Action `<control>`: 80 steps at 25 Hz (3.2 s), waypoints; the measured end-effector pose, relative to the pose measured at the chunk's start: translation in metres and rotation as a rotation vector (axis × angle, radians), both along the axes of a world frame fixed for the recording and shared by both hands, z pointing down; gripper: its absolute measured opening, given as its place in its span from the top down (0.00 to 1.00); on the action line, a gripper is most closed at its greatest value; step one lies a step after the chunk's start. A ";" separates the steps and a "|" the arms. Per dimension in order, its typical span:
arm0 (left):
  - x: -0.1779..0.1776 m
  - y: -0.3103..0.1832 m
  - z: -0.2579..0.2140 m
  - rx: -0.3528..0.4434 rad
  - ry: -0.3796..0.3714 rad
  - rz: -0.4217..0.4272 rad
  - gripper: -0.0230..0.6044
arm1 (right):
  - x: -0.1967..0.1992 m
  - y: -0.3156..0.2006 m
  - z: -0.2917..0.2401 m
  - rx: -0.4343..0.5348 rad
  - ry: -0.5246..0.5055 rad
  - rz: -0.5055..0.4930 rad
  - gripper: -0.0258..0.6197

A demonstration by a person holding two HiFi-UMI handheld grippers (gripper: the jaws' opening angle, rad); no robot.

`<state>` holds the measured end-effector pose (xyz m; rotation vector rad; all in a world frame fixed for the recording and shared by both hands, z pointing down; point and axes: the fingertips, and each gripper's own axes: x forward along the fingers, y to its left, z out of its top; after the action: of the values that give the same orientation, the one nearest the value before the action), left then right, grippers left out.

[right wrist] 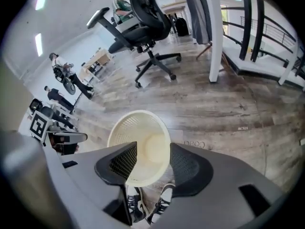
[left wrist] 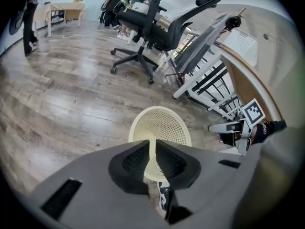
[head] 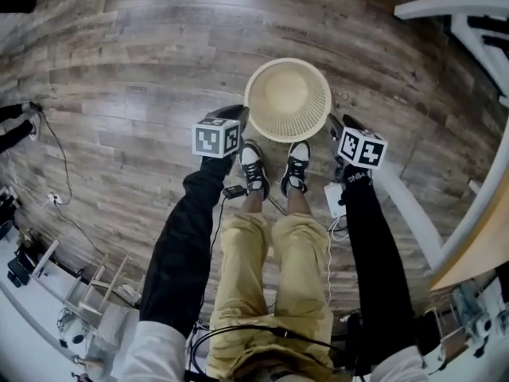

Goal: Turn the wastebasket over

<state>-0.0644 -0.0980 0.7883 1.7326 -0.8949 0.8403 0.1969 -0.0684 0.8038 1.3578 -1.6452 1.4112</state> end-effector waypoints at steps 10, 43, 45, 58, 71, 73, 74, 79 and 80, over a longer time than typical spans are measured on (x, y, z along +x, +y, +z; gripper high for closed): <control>0.042 -0.056 -0.149 0.176 0.060 0.059 0.96 | -0.045 -0.058 -0.157 0.234 0.026 -0.134 0.87; 0.056 -0.099 -0.775 1.015 0.175 0.069 0.96 | -0.103 -0.089 -0.773 1.116 -0.010 -0.239 0.93; 0.053 -0.087 -0.797 1.042 0.189 0.047 0.96 | -0.103 -0.079 -0.794 1.147 -0.005 -0.234 0.93; 0.043 -0.033 -0.866 1.161 0.239 -0.041 0.96 | -0.105 -0.029 -0.874 1.282 0.078 -0.249 0.93; 0.053 -0.024 -0.885 1.192 0.254 -0.037 0.96 | -0.113 -0.022 -0.895 1.317 0.102 -0.234 0.93; 0.053 -0.023 -0.884 1.190 0.253 -0.037 0.96 | -0.114 -0.021 -0.895 1.317 0.102 -0.230 0.93; 0.053 -0.022 -0.884 1.188 0.254 -0.037 0.96 | -0.114 -0.021 -0.896 1.318 0.103 -0.227 0.93; 0.057 -0.024 -0.879 1.173 0.259 -0.045 0.96 | -0.111 -0.024 -0.892 1.307 0.098 -0.220 0.93; 0.057 -0.025 -0.878 1.171 0.260 -0.044 0.96 | -0.110 -0.024 -0.891 1.307 0.096 -0.220 0.93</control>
<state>-0.0070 -0.1226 -0.0894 2.6947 -1.3584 -0.0445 0.0868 -0.0926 -0.0870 1.6827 -2.6538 -0.0297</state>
